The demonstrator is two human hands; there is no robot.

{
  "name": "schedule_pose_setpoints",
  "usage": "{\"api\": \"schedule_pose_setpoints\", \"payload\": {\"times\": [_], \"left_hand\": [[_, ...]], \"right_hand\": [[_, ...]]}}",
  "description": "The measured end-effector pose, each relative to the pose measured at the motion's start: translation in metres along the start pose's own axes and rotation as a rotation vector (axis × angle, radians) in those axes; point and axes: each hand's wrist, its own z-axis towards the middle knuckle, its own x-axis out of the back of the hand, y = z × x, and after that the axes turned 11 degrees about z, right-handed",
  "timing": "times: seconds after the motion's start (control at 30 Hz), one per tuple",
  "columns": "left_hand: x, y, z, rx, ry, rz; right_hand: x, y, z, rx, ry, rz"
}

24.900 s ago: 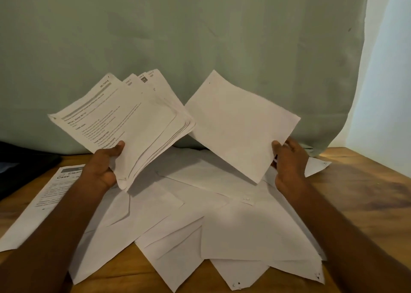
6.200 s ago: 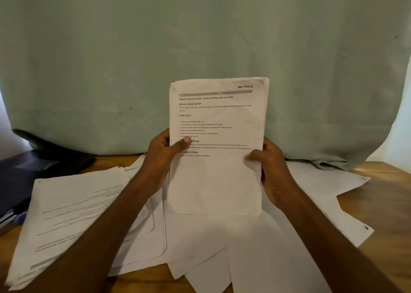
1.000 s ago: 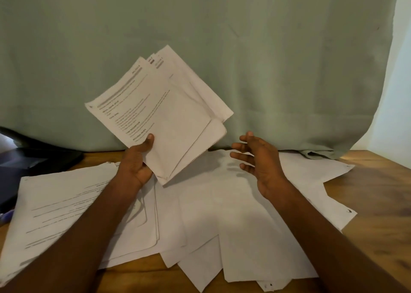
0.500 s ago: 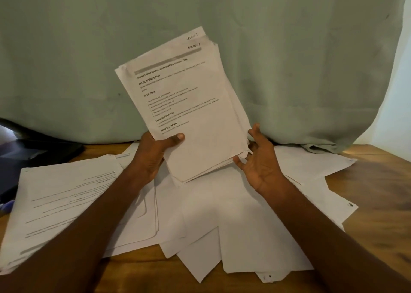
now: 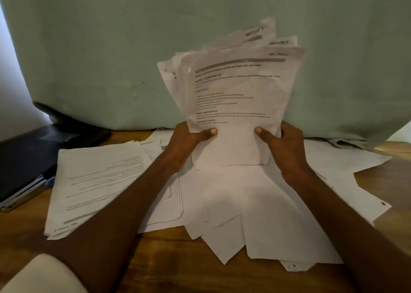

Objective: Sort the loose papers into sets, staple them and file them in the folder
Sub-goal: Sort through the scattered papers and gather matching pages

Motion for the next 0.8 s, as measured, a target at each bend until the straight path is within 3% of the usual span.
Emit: {"api": "schedule_pose_setpoints", "payload": {"times": [0.2, 0.37, 0.53, 0.8], "left_hand": [[-0.002, 0.010, 0.003, -0.028, 0.032, -0.021], [-0.002, 0.005, 0.002, -0.006, 0.029, 0.070], [-0.012, 0.020, 0.000, -0.095, 0.046, 0.045], [-0.008, 0.002, -0.004, 0.007, 0.006, 0.043]], "right_hand": [[-0.002, 0.002, 0.003, 0.072, 0.035, 0.082], [-0.004, 0.005, 0.000, 0.034, -0.063, 0.090], [-0.001, 0.000, 0.004, 0.098, -0.005, 0.213], [-0.005, 0.008, -0.002, -0.024, -0.095, 0.146]]}}
